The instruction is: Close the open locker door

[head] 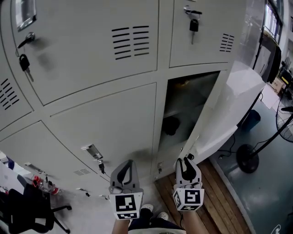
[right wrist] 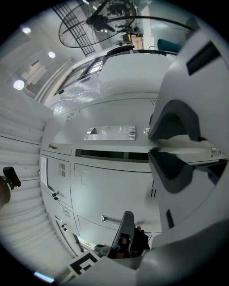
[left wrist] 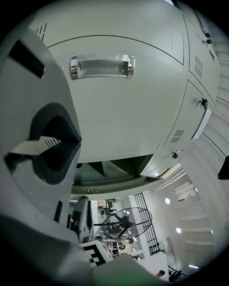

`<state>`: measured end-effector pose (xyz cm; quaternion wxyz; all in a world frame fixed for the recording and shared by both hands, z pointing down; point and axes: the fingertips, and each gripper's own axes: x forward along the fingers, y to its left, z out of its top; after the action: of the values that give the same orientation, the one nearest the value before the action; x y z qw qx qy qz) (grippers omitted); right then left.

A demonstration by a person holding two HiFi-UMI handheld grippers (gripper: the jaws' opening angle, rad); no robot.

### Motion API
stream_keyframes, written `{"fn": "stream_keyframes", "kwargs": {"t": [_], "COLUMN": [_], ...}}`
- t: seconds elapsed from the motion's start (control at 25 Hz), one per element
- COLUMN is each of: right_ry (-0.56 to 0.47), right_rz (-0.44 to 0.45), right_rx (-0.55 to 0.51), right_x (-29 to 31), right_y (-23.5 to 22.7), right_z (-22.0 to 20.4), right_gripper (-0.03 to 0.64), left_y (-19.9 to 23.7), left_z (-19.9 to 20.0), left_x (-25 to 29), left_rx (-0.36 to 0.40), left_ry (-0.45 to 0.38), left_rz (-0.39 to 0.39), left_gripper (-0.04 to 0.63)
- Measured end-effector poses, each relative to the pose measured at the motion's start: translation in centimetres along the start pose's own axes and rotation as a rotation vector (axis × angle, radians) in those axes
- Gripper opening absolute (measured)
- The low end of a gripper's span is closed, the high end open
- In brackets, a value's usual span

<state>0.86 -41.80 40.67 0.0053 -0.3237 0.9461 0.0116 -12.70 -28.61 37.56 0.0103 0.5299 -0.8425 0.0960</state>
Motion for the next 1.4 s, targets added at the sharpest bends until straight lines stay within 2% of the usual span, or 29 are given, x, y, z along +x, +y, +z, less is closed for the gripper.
{"fn": "stream_keyframes", "kwargs": {"t": [0.48, 0.68, 1.4], "right_ry": [0.007, 0.008, 0.008], "right_rz": [0.052, 0.073, 0.138], "right_rx": [-0.023, -0.029, -0.030], "right_x": [2.9, 4.0, 7.8], "right_y": [2.0, 2.8, 4.9], "right_z": [0.0, 0.0, 0.3], "right_gripper": [0.087, 0.074, 0.047], "left_y": [1.8, 2.4, 4.5], "left_z": [0.2, 0.5, 0.2], "left_x": [0.0, 0.1, 0.2], "left_rx": [-0.023, -0.001, -0.012], "left_ry": [-0.003, -0.016, -0.010], "left_rz": [0.031, 0.038, 0.091], "left_gripper": [-0.002, -0.002, -0.002]}}
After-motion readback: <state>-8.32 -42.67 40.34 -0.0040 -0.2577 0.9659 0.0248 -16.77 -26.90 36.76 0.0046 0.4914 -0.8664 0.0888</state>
